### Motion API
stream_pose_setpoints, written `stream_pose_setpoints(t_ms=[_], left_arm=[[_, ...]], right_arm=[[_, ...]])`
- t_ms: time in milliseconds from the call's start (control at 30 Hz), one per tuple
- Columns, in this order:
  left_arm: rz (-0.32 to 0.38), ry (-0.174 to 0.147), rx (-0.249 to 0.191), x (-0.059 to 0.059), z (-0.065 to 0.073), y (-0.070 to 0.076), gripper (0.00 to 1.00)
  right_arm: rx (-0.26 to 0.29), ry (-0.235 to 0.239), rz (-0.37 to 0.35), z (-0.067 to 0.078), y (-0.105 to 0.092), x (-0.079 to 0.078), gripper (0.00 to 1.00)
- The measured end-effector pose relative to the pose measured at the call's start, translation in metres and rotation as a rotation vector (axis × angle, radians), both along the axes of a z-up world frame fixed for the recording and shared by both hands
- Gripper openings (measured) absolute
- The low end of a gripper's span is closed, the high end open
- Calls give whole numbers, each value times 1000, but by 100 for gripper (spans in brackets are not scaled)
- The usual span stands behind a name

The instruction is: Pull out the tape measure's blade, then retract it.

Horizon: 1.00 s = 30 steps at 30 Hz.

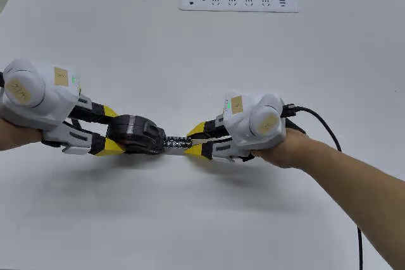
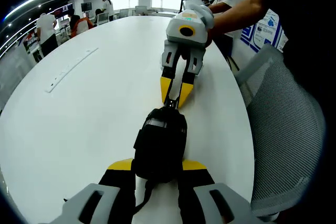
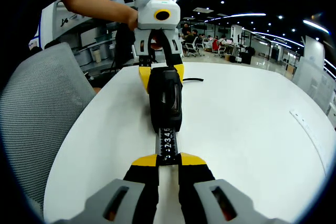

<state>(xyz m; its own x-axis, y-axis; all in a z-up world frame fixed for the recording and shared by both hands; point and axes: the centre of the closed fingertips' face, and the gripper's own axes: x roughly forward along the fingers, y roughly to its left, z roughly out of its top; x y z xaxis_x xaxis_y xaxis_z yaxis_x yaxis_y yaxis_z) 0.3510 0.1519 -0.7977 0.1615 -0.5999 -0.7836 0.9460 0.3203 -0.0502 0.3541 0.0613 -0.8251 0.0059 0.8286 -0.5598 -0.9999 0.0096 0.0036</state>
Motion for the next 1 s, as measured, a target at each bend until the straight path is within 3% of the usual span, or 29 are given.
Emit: stream_pose_setpoints(t_ms=[1000], left_arm=[[-7,12,18,-1,0,0,28]], right_arm=[[-13,1,5,1,-21,0,11]])
